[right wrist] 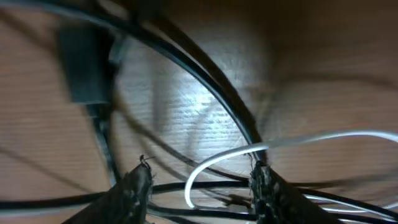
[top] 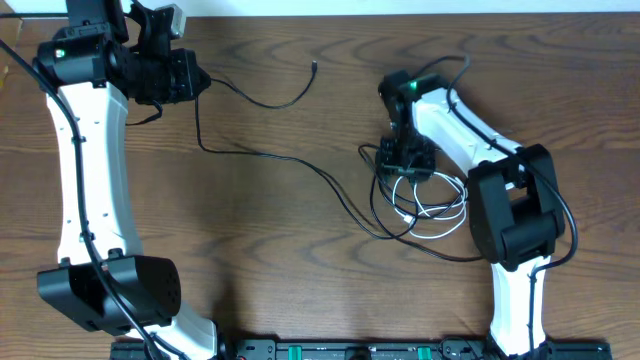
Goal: Untangle cables
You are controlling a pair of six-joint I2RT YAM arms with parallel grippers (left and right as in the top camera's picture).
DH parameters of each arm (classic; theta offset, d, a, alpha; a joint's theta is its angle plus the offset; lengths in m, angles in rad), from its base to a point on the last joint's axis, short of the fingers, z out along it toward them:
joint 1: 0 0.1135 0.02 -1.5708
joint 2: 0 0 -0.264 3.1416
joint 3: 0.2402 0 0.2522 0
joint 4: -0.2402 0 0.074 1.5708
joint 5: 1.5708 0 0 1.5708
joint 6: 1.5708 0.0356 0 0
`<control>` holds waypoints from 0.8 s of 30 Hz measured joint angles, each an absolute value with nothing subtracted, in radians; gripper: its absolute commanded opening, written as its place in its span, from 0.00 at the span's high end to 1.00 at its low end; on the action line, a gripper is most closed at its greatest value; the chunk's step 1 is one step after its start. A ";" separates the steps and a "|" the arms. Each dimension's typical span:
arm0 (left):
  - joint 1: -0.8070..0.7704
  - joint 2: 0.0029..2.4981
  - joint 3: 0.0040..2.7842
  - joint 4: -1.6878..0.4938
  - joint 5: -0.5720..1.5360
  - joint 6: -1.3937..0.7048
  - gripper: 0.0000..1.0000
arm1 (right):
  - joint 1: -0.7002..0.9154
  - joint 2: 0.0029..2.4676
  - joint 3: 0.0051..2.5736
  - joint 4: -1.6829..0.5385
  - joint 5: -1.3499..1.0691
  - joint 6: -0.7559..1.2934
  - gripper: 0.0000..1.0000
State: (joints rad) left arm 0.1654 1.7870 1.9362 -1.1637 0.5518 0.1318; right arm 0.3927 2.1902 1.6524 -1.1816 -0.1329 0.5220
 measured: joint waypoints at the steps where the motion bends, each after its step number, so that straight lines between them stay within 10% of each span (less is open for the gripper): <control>1: 0.165 1.787 1.936 -1.164 0.551 0.132 0.93 | 0.394 2.190 1.636 -1.166 -0.136 0.532 0.60; 7: 0.165 1.787 1.936 -1.164 0.551 0.132 0.93 | 0.397 2.185 1.586 -1.100 -0.143 0.589 0.99; 24: 0.165 1.787 1.936 -1.164 0.551 0.132 0.93 | 0.135 1.889 1.684 -1.237 -0.165 0.415 0.99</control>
